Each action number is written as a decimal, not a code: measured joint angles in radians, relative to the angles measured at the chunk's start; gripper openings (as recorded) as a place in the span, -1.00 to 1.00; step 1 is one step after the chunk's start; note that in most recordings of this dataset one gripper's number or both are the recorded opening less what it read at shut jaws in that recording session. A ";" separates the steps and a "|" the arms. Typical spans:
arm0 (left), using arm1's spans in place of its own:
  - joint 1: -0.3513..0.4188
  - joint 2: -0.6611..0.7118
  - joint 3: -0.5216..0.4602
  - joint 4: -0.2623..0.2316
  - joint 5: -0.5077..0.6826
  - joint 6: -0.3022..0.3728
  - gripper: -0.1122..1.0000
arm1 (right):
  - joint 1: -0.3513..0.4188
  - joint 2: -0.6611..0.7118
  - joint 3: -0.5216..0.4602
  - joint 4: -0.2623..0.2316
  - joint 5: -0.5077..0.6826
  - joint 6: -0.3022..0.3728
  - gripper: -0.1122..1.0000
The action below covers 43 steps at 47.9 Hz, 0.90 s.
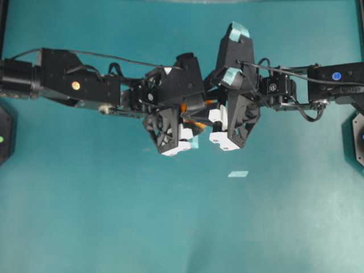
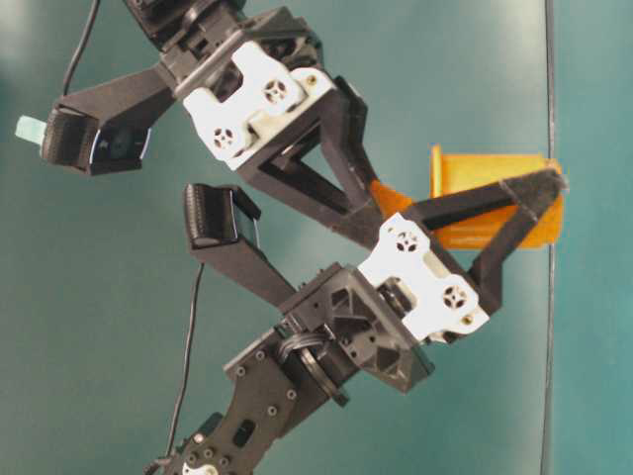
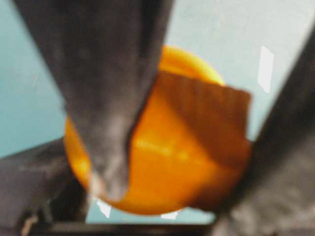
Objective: Hold the block with right arm and the cup with left arm, then put the block into the cup.
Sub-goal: 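Open the right gripper to drop the cube into the cup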
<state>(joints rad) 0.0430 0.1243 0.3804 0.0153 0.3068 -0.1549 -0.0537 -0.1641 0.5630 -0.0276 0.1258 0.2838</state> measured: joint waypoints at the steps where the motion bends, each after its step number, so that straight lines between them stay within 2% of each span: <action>1: 0.000 0.000 0.000 0.000 0.000 0.000 0.36 | -0.002 0.000 0.002 0.000 0.000 0.000 -0.08; 25: -0.028 0.000 0.005 0.000 -0.005 0.000 0.36 | -0.012 0.000 0.015 -0.002 0.002 0.002 -0.07; 35: -0.028 0.000 0.005 0.000 -0.003 0.000 0.36 | -0.012 0.000 0.015 0.000 0.002 0.002 0.22; 43: -0.028 -0.002 0.005 0.002 -0.005 0.000 0.36 | -0.011 0.000 0.015 -0.002 0.002 0.002 0.23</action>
<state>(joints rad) 0.0153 0.1227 0.3850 0.0169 0.3022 -0.1549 -0.0644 -0.1641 0.5783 -0.0291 0.1273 0.2853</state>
